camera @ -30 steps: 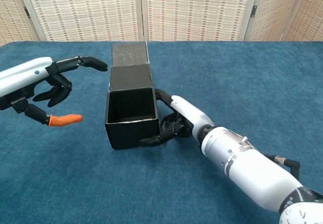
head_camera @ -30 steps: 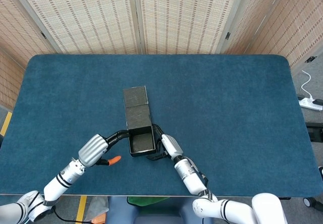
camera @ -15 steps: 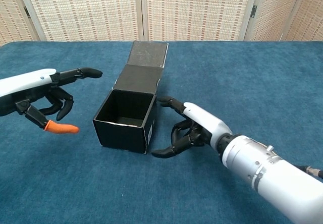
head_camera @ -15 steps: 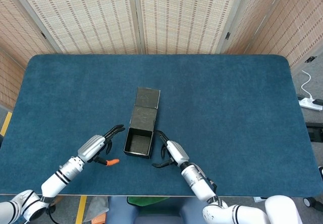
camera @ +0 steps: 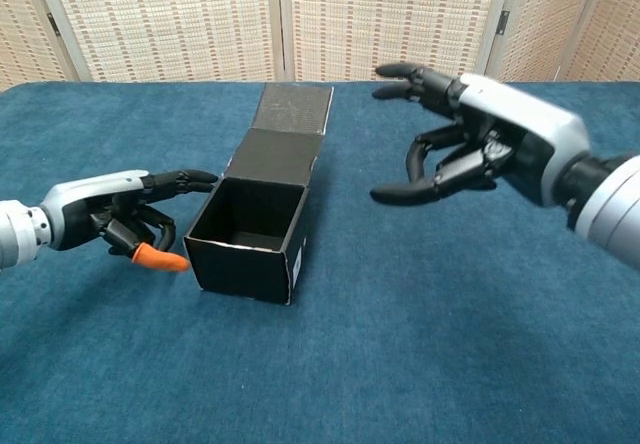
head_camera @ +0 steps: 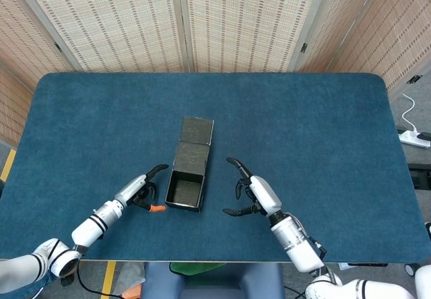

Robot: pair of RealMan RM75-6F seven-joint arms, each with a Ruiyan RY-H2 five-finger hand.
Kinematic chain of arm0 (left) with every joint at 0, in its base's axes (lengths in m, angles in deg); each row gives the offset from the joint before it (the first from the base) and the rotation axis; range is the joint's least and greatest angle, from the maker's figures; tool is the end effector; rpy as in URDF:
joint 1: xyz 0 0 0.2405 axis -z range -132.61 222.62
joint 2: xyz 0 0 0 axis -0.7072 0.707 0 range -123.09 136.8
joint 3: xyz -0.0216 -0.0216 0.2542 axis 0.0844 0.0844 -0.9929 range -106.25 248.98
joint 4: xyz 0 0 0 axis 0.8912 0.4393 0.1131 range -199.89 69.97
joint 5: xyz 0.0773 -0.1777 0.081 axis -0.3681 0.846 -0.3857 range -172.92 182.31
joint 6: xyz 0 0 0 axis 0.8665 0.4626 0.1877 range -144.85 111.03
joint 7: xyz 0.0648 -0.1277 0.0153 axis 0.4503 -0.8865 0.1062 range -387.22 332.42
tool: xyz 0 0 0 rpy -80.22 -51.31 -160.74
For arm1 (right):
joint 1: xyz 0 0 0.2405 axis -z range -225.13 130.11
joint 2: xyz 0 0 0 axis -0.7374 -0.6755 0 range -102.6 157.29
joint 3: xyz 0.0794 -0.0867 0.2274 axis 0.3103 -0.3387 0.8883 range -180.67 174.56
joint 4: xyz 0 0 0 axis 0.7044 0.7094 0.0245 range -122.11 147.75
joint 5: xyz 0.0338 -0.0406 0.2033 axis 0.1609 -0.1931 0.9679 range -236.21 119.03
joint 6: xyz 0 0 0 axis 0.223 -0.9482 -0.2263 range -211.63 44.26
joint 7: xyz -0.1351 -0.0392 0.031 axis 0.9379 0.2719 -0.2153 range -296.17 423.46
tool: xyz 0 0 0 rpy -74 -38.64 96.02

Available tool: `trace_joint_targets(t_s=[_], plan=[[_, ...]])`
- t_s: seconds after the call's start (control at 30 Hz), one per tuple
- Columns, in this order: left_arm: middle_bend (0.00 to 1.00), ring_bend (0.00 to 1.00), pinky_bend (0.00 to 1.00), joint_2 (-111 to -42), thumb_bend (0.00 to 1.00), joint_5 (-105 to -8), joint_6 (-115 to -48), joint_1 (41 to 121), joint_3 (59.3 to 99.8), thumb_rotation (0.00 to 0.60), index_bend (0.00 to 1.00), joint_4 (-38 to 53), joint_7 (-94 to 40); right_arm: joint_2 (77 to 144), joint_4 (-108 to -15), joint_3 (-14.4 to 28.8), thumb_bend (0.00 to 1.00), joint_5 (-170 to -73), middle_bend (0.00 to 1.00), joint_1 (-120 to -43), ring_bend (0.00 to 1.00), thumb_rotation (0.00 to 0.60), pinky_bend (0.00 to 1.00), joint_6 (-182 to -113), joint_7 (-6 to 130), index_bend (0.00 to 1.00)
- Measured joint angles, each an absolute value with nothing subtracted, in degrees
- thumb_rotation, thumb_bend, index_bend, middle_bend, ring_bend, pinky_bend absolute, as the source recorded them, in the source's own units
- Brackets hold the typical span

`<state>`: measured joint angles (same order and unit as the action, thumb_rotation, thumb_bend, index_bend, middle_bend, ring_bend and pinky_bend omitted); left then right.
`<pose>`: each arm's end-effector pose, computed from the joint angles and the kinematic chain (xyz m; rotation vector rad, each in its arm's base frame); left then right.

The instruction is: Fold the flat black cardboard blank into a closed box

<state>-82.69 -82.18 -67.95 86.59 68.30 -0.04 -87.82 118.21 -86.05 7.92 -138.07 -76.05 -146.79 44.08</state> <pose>-0.2280 0.3323 -0.0317 -1.6493 -1.9304 -1.2004 -0.1204 -0.2663 -0.0095 1.4912 -1.7222 1.5974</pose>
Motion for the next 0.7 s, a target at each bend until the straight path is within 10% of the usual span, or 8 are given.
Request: trace_joint_targets(t_s=[0.47,0.7], plan=[[0.04,0.65,0.92,-89.07,0.19,-84.92,-66.00,89.58,68.96,0.600,0.02,-7.82,-96.75,114.25,-90.51,10.77,0.00,-132.85,0.08,-76.29,0.60,0.600,1.00,-146.86,46.62,0.00],[0.31,0.65,0.92,-91.38,0.20,-85.45,-66.83,89.68,68.93,0.600,0.33,-10.78,-101.48,114.36,-88.58,11.39,0.00,-128.26,0.11,-76.55,0.61,0.600,1.00,-145.30,46.51,0.00]])
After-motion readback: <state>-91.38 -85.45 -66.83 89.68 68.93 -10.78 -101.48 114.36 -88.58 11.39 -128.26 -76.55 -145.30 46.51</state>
